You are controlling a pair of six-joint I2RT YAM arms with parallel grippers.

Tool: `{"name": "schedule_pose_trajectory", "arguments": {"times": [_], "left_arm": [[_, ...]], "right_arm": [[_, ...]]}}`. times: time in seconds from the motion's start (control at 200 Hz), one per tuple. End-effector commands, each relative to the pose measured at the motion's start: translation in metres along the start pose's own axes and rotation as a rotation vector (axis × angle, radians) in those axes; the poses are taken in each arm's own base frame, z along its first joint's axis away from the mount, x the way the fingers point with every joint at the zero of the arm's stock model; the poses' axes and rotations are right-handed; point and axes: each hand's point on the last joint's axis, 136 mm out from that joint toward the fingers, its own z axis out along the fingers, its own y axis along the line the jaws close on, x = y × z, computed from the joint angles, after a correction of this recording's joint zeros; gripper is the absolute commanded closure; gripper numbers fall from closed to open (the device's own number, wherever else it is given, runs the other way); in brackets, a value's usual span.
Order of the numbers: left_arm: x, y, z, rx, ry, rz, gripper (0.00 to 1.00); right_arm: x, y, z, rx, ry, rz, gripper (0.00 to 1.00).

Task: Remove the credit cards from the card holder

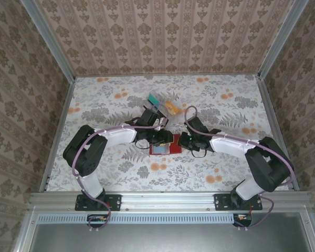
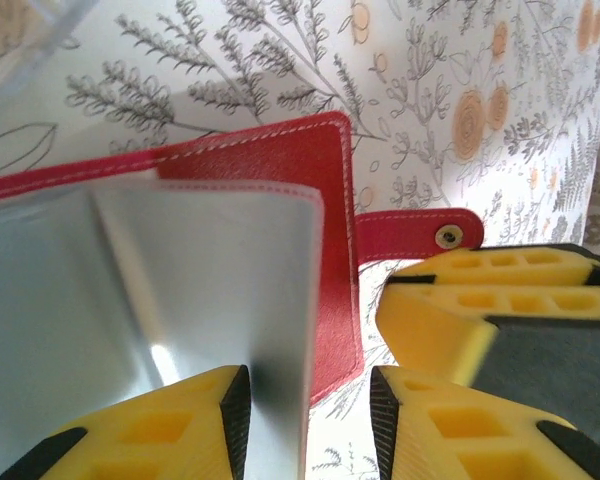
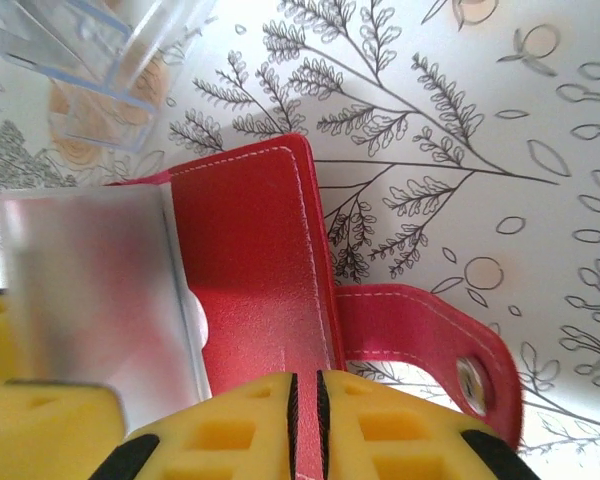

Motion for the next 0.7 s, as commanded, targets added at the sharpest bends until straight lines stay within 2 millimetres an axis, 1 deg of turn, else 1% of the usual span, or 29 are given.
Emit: {"name": "schedule_pose_trajectory", "arguments": {"times": [0.0, 0.105, 0.29, 0.435, 0.535, 0.695], "left_arm": [[-0.011, -0.023, 0.001, 0.072, -0.014, 0.032, 0.61], [-0.011, -0.026, 0.005, 0.075, -0.011, 0.044, 0.58], [-0.005, -0.020, 0.016, 0.056, 0.003, 0.038, 0.58], [0.004, -0.009, 0.025, 0.005, 0.026, 0.039, 0.67], [0.009, -0.002, 0.028, -0.014, 0.035, 0.034, 0.72], [0.015, 0.008, 0.031, -0.052, 0.042, 0.029, 0.76]], "right_arm": [[-0.010, -0.004, -0.009, 0.006, -0.072, 0.025, 0.82], [-0.013, -0.005, -0.014, 0.005, -0.090, 0.032, 0.82], [-0.017, -0.005, -0.019, -0.015, -0.118, 0.042, 0.81], [-0.016, 0.003, -0.018, -0.046, -0.101, 0.016, 0.80], [-0.013, 0.007, -0.013, -0.063, -0.073, 0.010, 0.82], [-0.010, 0.012, -0.006, -0.084, -0.038, 0.011, 0.85]]}}
